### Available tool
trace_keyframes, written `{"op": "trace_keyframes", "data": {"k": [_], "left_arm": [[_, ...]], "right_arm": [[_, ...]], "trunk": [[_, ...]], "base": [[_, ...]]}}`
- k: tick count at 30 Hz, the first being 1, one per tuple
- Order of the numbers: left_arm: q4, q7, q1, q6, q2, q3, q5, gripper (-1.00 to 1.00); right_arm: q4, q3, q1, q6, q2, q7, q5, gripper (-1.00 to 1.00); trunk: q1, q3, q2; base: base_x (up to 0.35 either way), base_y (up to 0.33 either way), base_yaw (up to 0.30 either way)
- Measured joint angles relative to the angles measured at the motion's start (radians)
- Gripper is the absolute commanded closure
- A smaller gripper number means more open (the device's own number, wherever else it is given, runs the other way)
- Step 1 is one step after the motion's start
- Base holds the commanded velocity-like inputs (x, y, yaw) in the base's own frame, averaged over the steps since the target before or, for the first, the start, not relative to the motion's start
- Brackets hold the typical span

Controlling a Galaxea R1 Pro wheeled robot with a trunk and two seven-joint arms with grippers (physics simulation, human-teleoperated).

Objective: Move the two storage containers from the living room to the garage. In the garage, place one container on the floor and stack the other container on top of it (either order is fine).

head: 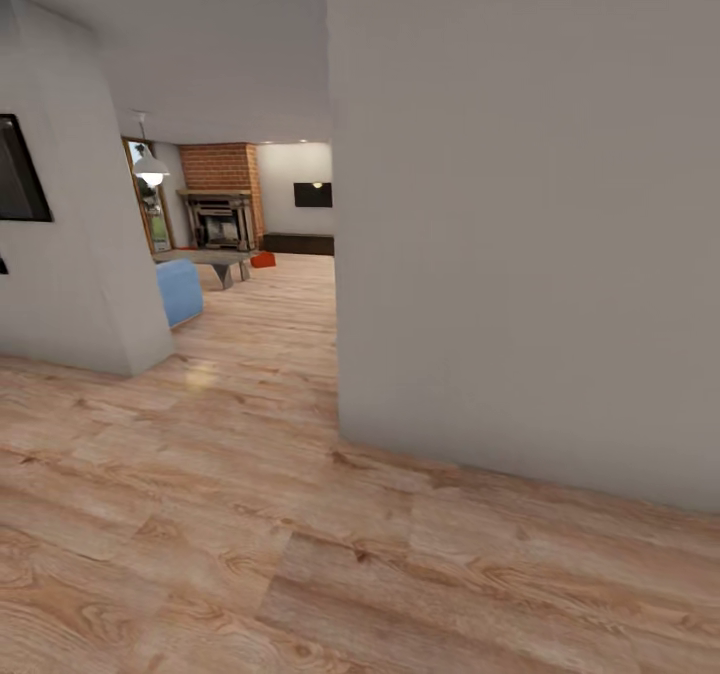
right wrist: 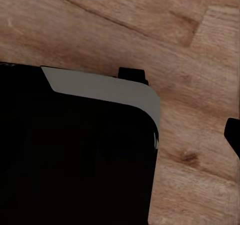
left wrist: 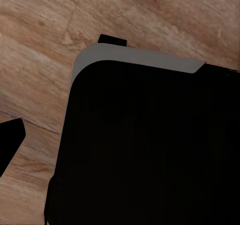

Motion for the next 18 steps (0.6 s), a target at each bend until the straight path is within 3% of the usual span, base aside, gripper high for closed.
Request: {"op": "trace_keyframes", "data": {"k": [18], "left_arm": [[0.000,0.000,0.000,0.003,0.000,0.000,-0.002,-1.00]], "right_arm": [[0.000,-0.006,-0.001,0.006,-0.002,-0.001,-0.005,-1.00]], "trunk": [[0.000,0.000,0.000]], "base": [[0.323,0.000,0.268]]}}
